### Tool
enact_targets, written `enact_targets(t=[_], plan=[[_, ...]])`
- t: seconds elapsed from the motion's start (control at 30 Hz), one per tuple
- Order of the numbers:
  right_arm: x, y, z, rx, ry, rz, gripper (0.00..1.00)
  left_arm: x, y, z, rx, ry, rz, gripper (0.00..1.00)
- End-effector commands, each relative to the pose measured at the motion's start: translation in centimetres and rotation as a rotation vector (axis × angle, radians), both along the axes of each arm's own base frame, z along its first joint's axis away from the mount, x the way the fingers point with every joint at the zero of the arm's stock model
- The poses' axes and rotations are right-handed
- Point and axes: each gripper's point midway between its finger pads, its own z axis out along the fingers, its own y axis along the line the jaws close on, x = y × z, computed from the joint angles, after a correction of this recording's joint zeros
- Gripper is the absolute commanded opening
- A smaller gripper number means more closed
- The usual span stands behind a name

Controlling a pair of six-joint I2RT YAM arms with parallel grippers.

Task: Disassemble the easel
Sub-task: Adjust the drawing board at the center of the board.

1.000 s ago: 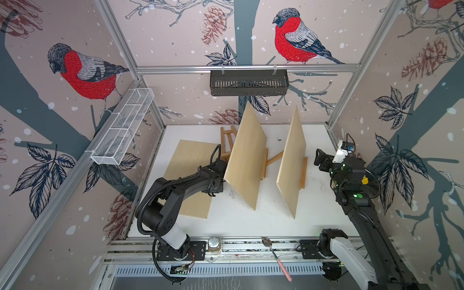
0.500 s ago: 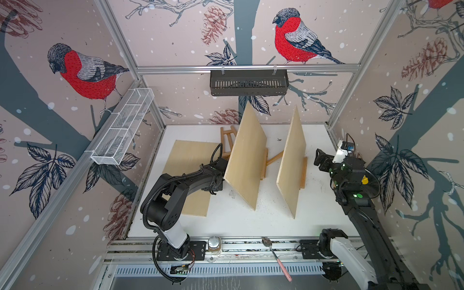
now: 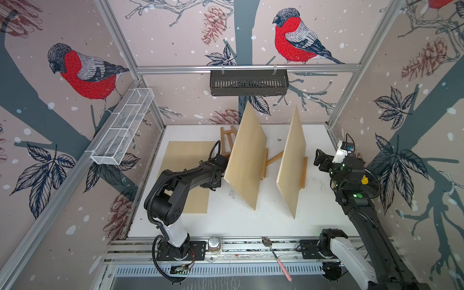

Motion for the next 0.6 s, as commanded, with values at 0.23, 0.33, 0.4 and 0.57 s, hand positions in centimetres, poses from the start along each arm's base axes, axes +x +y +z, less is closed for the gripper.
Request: enact_targets(t=[0.23, 0.33, 0.4, 0.57], plan=[[0.2, -0.2, 0.7, 0.006, -0.026, -0.011, 0.91, -0.7, -0.4, 1.4, -0.078, 0.038, 0.025, 0.39], [0.2, -0.1, 0.6, 0.008, -0.024, -0.008, 0.91, 1.4, 0.0, 5.4, -0.14, -0.057, 0.058, 0.4], [0.2, -0.1, 0.8, 0.007, -0.026, -0.007, 0.91, 2.5, 0.8, 8.0, -0.173, -0.115, 0.08, 0.4], [0.2, -0.1, 0.8, 0.008, -0.028, -0.007, 0.91, 6.1, 1.6, 15.2, -0.24, -0.289, 0.081, 0.39]])
